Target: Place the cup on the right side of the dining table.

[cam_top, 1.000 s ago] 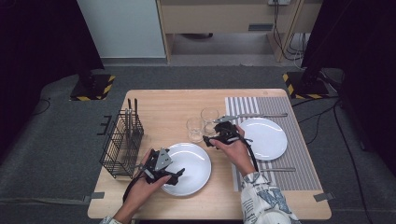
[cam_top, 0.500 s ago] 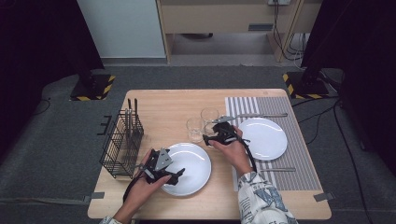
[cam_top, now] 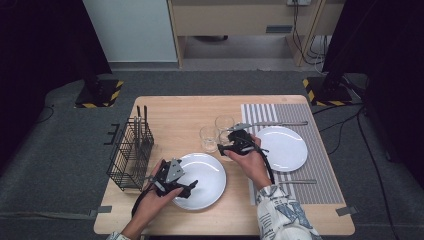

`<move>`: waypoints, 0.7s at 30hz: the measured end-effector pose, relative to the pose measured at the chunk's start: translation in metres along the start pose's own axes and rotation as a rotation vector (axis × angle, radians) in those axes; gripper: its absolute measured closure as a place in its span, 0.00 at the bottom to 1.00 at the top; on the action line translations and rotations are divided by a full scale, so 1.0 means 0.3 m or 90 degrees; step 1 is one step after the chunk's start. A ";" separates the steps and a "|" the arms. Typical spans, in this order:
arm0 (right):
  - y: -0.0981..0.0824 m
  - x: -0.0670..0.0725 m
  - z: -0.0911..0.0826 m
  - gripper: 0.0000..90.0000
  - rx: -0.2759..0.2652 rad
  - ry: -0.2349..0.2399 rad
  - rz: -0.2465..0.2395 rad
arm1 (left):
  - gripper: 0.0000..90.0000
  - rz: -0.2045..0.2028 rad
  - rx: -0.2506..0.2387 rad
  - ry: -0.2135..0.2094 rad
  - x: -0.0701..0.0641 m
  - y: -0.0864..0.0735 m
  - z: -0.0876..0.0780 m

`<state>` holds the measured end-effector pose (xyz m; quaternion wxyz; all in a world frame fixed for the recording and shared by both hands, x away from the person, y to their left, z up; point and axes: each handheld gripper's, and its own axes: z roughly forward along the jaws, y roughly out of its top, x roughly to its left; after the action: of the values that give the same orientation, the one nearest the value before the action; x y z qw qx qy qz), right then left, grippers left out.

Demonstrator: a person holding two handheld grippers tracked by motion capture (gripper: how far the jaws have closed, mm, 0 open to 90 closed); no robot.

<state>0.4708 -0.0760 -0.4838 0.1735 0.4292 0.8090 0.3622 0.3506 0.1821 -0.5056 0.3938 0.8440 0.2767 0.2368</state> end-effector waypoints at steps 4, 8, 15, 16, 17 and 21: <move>0.026 -0.007 -0.052 0.22 -0.006 -0.008 0.001 | 0.06 0.003 -0.002 -0.004 -0.006 0.003 -0.001; 0.061 -0.026 -0.104 0.22 -0.013 -0.021 0.002 | 0.06 0.004 0.000 -0.006 -0.011 0.004 0.003; 0.113 -0.076 -0.165 0.22 -0.029 -0.042 0.009 | 0.06 0.003 -0.001 -0.007 -0.011 0.003 0.000; 0.121 -0.085 -0.171 0.22 -0.031 -0.043 0.011 | 0.06 0.004 -0.002 -0.005 -0.011 0.003 -0.002; 0.127 -0.093 -0.176 0.22 -0.032 -0.045 0.017 | 0.06 0.230 -0.004 0.017 0.066 0.043 -0.010; 0.140 -0.116 -0.182 0.22 -0.032 -0.054 0.025 | 0.06 0.251 -0.011 0.019 0.075 0.052 -0.010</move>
<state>0.4825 -0.1129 -0.4170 0.2112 0.4552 0.7830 0.3675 0.3696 0.1900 -0.4873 0.3429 0.8749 0.1099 0.3239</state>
